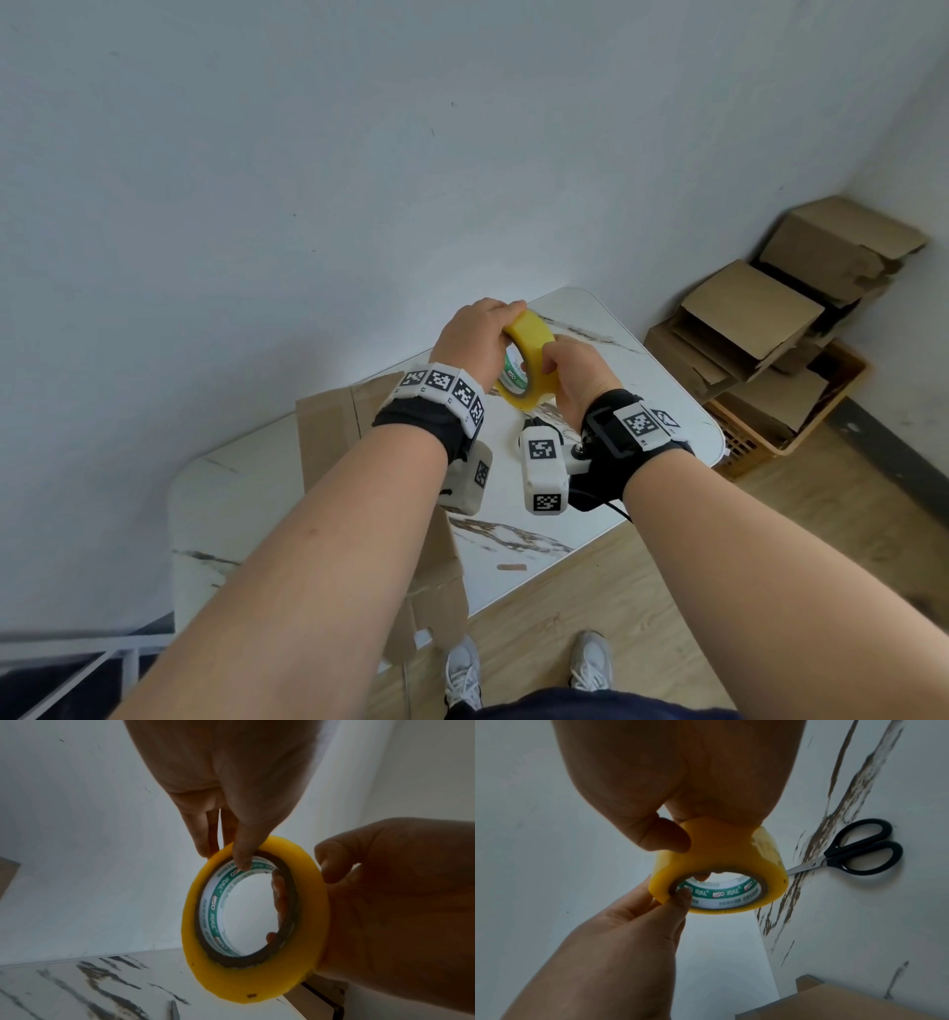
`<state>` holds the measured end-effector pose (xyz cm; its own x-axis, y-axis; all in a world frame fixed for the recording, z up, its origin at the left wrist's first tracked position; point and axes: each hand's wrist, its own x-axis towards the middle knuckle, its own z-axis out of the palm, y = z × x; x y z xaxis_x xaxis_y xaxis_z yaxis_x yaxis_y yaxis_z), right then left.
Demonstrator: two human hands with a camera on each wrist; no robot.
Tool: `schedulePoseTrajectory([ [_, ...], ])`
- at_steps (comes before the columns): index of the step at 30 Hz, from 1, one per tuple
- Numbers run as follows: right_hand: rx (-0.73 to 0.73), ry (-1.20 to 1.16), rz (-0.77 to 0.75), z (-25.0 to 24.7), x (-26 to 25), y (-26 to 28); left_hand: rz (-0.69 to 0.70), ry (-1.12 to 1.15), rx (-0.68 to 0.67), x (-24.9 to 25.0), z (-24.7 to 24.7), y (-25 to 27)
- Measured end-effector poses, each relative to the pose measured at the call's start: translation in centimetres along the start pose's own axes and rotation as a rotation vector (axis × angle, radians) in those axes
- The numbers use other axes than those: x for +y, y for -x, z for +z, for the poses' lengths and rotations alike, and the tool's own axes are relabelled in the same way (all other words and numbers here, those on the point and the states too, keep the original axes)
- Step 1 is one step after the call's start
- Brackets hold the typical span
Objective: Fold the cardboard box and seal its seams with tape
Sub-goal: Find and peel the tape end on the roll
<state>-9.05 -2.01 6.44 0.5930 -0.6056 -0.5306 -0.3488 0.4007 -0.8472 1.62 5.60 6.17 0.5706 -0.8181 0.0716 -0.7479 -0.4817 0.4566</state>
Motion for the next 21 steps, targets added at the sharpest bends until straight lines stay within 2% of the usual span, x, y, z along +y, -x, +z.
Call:
schedulePoseTrajectory([
  [11,0.014,-0.110,0.056,-0.3,0.5,-0.9,-0.030,0.028,0.003,0.0,-0.3,0.3],
  [21,-0.093,-0.040,-0.112,-0.7,1.3,-2.2,-0.082,0.233,0.049,0.1,-0.4,0.0],
])
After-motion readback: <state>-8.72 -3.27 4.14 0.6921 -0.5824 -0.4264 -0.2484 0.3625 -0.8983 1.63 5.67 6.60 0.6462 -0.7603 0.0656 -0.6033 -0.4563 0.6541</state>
